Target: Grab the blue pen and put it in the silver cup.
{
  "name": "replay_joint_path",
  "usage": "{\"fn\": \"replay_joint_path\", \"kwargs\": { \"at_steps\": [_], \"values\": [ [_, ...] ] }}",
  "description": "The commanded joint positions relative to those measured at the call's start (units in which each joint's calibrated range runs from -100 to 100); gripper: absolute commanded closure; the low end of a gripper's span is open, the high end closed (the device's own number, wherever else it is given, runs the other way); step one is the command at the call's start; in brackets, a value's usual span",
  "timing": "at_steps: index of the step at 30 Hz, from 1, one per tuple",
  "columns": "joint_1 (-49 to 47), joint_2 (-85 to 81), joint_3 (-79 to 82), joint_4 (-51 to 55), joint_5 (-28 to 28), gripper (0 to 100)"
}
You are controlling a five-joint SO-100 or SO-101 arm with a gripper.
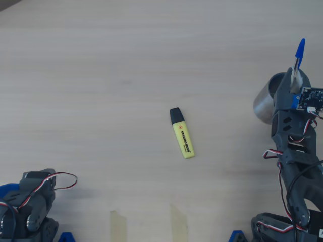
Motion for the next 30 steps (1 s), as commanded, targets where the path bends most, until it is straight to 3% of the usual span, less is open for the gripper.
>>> {"fn": "replay_joint_path", "kwargs": {
  "at_steps": [1, 15, 22, 30],
  "values": [
    [0.27, -0.95, 0.33, -0.7, 0.22, 98],
    [-0.26, -0.95, 1.96, -0.1, 0.22, 97],
    [-0.34, -1.28, 1.96, 1.27, 0.22, 83],
    [-0.08, -7.85, 1.96, 9.85, 0.22, 79]
  ]
}}
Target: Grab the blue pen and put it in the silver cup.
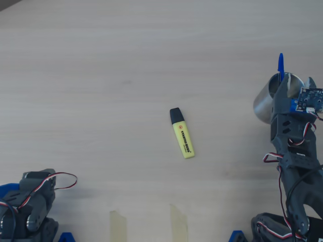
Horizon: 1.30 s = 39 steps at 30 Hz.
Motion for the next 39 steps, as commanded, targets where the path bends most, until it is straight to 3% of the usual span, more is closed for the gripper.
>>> {"fn": "replay_joint_path", "kwargs": {
  "at_steps": [1, 7, 13, 34, 39],
  "values": [
    [-0.01, -3.86, -0.2, 1.9, 0.22, 79],
    [-0.44, -7.68, -0.38, 1.99, -0.04, 78],
    [-1.93, -13.5, -0.38, 4.05, 0.07, 70],
    [-12.57, -45.17, 0.07, 44.89, -2.12, 68],
    [-16.67, -52.65, 6.24, 50.81, -2.27, 68]
  ]
}}
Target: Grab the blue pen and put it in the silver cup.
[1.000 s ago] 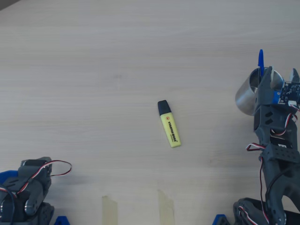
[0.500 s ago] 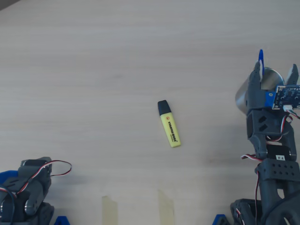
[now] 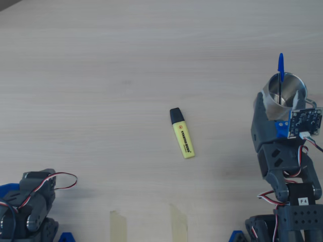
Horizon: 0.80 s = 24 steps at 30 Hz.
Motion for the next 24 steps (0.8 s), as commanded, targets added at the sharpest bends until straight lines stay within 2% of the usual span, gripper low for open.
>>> {"fn": "replay_joint_path", "kwargs": {
  "at_steps": [1, 17, 24],
  "values": [
    [-2.47, -6.0, 3.54, 2.32, -0.04, 68],
    [-3.69, -30.52, 32.57, 3.44, 0.06, 69],
    [-1.69, -35.59, 32.29, 25.23, 0.12, 69]
  ]
}}
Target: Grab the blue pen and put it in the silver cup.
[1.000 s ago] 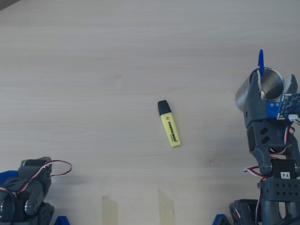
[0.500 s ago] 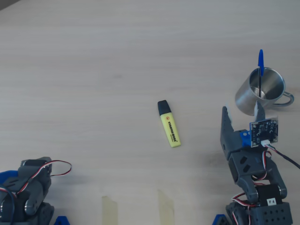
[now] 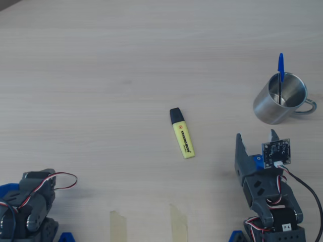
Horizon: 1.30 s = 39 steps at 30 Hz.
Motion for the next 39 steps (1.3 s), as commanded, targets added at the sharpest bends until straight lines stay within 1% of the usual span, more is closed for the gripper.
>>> {"fn": "replay_joint_path", "kwargs": {
  "at_steps": [1, 5, 12, 18, 24, 25, 27, 32, 39],
  "values": [
    [0.99, -1.5, 0.81, 10.72, -0.04, 69],
    [1.25, -1.66, 0.81, 18.87, -0.25, 69],
    [-0.41, -1.66, 0.81, 27.28, -0.35, 69],
    [-3.29, -1.75, 0.81, 33.98, -3.37, 69],
    [-3.03, -1.75, 0.81, 34.92, -1.96, 69],
    [-2.76, -1.75, 0.81, 34.92, -1.96, 70],
    [-2.41, -1.75, 0.81, 34.92, -2.22, 76],
    [-1.63, -1.75, 0.81, 34.92, -2.38, 98],
    [-2.15, -1.75, 0.81, 34.92, -2.38, 96]
  ]
}}
